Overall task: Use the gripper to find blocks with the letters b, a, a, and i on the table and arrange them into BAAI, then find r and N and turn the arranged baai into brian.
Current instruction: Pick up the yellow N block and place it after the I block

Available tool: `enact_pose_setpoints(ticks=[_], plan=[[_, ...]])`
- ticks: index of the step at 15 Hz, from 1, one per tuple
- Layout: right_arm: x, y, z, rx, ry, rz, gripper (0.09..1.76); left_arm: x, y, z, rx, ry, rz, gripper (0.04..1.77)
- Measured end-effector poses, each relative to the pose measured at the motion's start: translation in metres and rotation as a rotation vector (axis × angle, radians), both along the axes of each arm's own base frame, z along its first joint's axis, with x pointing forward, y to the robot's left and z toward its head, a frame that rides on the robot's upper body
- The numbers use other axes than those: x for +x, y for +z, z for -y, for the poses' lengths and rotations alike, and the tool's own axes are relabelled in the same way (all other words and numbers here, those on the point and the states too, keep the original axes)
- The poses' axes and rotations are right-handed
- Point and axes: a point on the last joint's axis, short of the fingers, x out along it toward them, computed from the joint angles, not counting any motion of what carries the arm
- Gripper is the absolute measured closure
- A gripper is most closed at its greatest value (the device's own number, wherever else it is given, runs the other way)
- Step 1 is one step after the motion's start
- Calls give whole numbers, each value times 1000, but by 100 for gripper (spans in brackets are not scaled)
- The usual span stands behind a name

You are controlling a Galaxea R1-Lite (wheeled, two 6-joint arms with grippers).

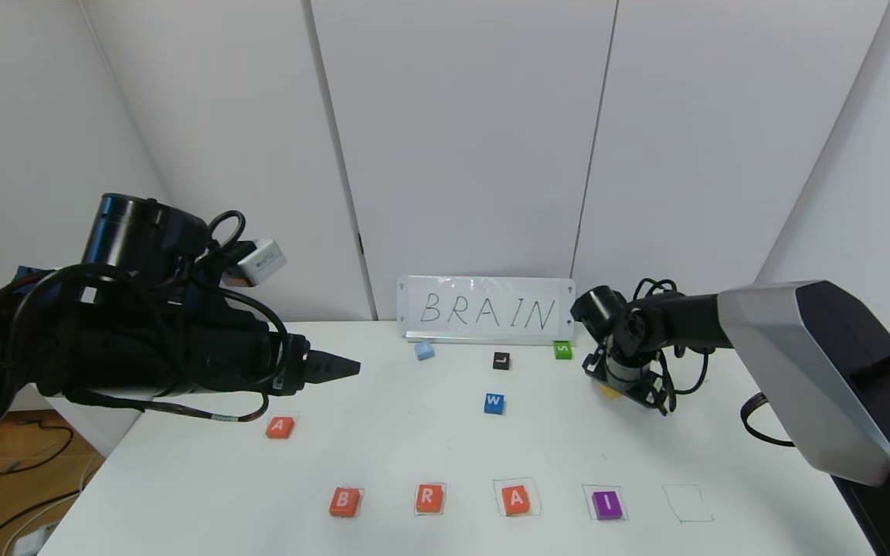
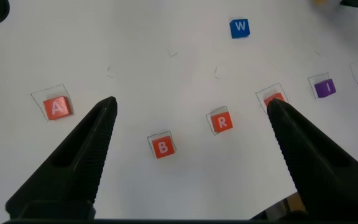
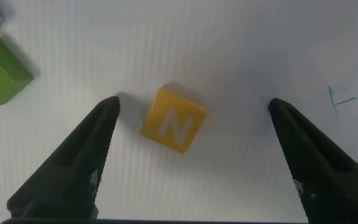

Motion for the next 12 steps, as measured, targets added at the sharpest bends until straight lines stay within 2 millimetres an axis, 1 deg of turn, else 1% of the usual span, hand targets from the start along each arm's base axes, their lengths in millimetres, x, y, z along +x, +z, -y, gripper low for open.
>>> enact_pose_setpoints(ticks=[3, 7, 12], plan=[[-1, -1, -2, -3, 9, -2, 14, 0, 0, 0, 0, 0, -1, 9], [-4, -1, -11, -5, 29, -5, 14, 0, 0, 0, 0, 0, -2, 9], [-3, -3, -10, -6, 28, -7, 14, 0, -1, 0, 1, 0, -3, 9]])
